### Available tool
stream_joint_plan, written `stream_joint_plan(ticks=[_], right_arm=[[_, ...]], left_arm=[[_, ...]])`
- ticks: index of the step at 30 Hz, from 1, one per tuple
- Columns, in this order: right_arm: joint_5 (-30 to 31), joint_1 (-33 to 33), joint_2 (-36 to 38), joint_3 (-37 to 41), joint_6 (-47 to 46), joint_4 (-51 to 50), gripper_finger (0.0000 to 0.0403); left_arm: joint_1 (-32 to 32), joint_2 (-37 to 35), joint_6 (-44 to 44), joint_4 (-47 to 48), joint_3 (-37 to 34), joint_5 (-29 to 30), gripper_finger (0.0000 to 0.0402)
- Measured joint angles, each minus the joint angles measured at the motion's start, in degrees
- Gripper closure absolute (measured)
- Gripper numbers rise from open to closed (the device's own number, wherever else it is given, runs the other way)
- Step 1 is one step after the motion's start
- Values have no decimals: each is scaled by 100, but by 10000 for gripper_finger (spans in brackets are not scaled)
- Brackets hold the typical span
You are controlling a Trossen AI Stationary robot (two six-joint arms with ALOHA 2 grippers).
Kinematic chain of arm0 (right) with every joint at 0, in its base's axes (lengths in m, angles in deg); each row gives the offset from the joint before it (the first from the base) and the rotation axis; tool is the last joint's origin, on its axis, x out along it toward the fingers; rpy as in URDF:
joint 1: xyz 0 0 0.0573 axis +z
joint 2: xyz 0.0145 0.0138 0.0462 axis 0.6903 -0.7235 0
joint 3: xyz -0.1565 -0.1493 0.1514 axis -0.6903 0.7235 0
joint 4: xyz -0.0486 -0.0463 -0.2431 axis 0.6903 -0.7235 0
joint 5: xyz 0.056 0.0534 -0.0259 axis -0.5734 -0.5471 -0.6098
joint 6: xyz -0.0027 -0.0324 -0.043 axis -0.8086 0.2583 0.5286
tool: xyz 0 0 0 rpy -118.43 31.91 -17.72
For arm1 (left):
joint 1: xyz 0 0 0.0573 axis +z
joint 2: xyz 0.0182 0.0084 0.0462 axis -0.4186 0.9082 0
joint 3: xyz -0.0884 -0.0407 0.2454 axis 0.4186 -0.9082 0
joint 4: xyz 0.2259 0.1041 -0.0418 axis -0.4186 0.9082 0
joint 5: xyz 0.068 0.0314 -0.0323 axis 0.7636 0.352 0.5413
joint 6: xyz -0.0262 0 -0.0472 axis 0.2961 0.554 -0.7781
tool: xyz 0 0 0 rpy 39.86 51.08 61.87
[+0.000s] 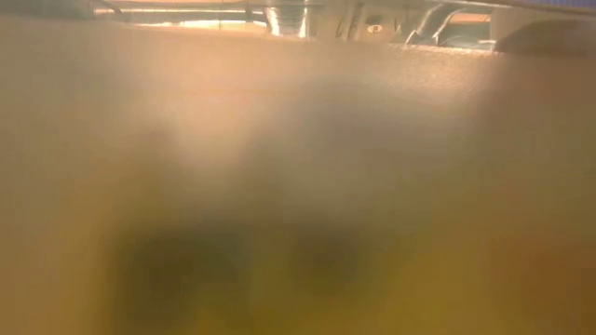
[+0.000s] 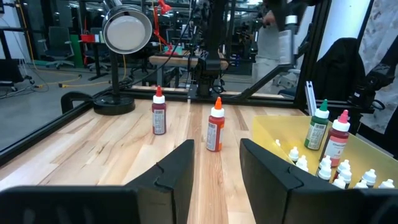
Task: Pick & Place food coloring
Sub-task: Put the big black food coloring bottle in the yellow bin
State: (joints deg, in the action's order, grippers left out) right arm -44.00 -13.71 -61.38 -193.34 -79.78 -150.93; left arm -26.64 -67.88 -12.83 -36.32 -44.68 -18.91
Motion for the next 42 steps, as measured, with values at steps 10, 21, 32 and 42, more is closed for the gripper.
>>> stream_joint_plan(ticks=[10, 21, 32, 42], right_arm=[[43, 113, -1084, -1457, 341, -104, 284], [246, 62, -1568, -1861, -44, -316, 284], [364, 29, -1633, -1861, -592, -217, 284], [149, 148, -2075, -1807, -836, -457, 284]], left_arm=[[0, 0, 0, -1, 0, 0, 281], [-2, 0, -1, 0, 0, 0, 281], [-2, 0, 0, 0, 0, 0, 281], [-2, 0, -2, -2, 0, 0, 281]])
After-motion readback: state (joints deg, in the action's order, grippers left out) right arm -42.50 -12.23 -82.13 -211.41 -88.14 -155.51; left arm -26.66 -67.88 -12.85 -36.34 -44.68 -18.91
